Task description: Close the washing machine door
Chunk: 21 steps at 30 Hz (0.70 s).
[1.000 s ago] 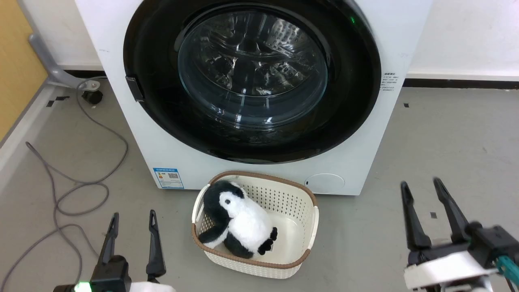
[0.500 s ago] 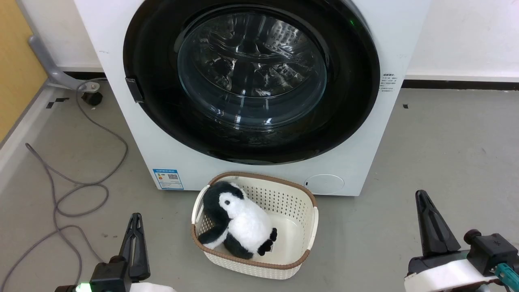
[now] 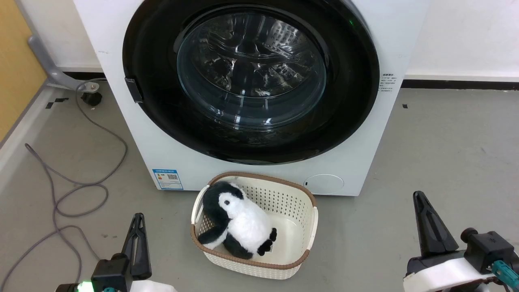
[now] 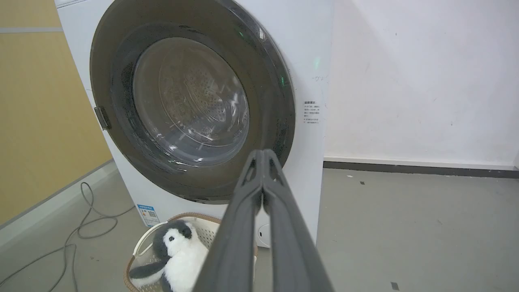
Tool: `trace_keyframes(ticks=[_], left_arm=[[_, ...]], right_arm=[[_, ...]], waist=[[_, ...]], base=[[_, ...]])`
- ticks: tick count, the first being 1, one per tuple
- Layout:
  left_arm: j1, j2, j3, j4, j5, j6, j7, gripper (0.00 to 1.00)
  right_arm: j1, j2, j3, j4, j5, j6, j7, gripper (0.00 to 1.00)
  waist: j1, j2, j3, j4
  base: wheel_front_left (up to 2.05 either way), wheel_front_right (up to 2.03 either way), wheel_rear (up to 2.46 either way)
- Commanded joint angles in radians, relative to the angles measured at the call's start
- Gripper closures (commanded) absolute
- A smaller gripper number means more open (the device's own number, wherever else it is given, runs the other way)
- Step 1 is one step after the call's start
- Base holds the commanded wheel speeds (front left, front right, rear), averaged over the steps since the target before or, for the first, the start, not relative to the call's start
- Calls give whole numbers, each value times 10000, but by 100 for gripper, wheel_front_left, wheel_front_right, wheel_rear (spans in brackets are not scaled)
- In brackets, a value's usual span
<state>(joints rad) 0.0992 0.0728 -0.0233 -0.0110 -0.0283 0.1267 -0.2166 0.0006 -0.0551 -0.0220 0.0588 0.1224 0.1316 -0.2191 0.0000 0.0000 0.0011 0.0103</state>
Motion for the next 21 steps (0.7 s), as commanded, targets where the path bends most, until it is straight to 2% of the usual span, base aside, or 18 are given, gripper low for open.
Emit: trace_keyframes(ticks=[1, 21], left_arm=[[-147, -26, 22, 12, 52, -79, 76, 100], [-312, -65, 64, 32, 97, -311, 485, 100]], right_arm=[[-1, 9, 18, -73, -124, -2, 90, 100], [-2, 17, 58, -174, -340, -3, 501, 100]], waist=[[0, 0, 0, -2], [0, 0, -2, -22]], base=[[0, 0, 0], [0, 0, 0]])
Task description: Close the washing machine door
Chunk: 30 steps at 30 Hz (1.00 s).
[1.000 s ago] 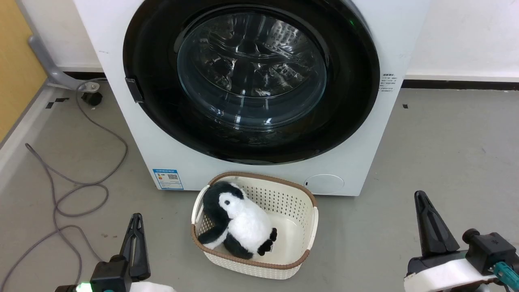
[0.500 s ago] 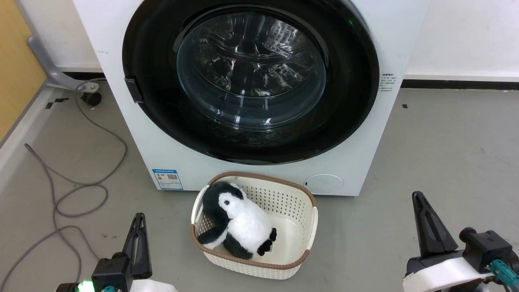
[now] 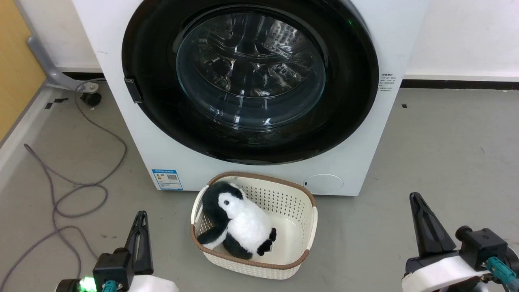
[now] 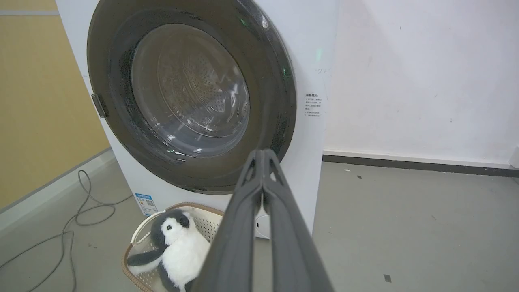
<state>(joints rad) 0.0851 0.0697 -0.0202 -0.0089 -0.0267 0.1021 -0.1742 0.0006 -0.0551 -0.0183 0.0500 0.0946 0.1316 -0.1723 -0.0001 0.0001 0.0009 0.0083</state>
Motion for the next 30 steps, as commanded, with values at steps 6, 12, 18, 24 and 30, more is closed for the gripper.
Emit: trace_keyframes(ticks=[6, 12, 18, 24, 30], left_arm=[[-221, -46, 45, 16, 95, -136, 184, 100], [-271, -57, 58, 22, 109, -205, 307, 100], [-320, -69, 70, 28, 122, -275, 430, 100], [-370, -81, 82, 33, 136, -345, 552, 100], [-411, -91, 93, 38, 147, -403, 655, 100]], right_arm=[[-2, 19, 33, -116, -126, -4, 157, 100], [-3, 21, 45, -146, -191, -4, 280, 100], [-3, 24, 57, -177, -256, -5, 404, 100], [-3, 26, 69, -207, -320, -5, 527, 100], [-4, 28, 78, -232, -374, -5, 630, 100]], waist=[[1, -1, -1, -7], [1, -1, -1, -13], [1, -1, -2, -19], [1, -1, -3, -25], [1, -1, -3, -30]], base=[[0, 0, 0], [0, 0, 0], [0, 0, 0], [0, 0, 0], [0, 0, 0]])
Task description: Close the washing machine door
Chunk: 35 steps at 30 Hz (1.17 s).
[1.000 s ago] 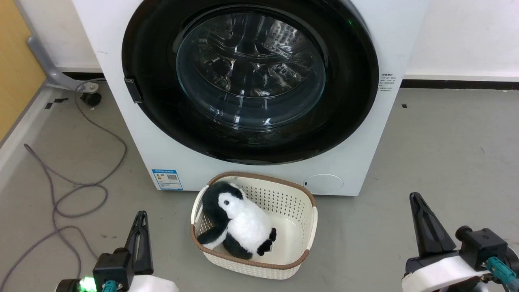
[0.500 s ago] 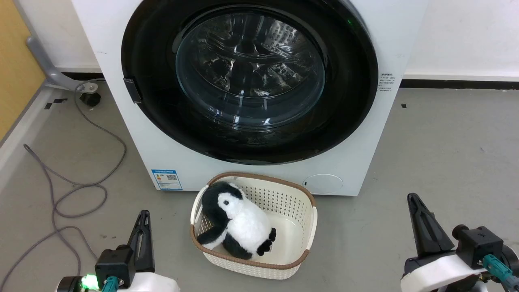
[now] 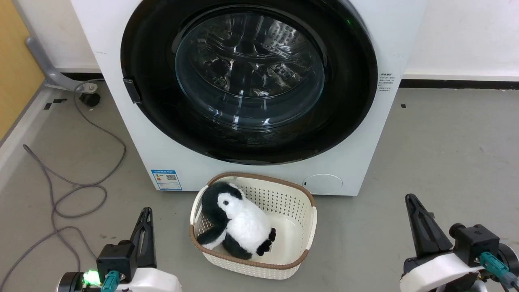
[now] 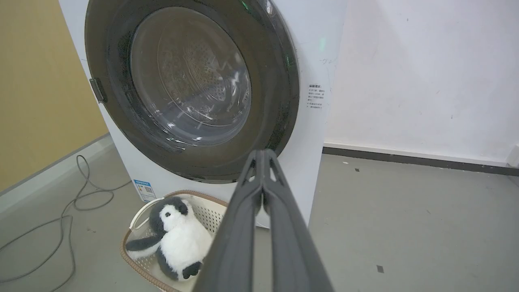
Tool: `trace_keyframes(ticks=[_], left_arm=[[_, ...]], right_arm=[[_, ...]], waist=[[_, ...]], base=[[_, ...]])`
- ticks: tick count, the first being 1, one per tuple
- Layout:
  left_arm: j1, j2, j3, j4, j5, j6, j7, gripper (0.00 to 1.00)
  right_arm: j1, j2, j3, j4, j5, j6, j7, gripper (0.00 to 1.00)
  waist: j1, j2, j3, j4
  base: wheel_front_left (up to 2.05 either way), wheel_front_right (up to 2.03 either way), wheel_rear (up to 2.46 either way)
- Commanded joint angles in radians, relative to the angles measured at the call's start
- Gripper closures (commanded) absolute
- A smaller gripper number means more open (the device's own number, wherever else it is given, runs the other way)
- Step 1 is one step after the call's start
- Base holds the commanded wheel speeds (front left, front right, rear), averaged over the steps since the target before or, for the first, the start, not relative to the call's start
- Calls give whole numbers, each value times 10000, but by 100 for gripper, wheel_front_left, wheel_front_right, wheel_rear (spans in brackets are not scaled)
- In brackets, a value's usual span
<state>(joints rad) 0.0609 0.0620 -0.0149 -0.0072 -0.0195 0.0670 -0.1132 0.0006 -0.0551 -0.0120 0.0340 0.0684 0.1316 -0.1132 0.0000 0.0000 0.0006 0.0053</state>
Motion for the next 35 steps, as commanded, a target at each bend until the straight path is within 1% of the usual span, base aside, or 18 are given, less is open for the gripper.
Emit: trace_keyframes(ticks=[1, 35], left_arm=[[-178, -16, 41, 22, 77, -64, 65, 100], [-459, -83, 111, 55, 154, -459, 761, 100]], right_arm=[[-4, 29, 17, -78, -122, -5, 60, 100], [-5, 42, 84, -249, -488, -8, 759, 100]], waist=[[0, 0, 0, -1], [0, 0, -4, -35]], base=[[0, 0, 0], [0, 0, 0]])
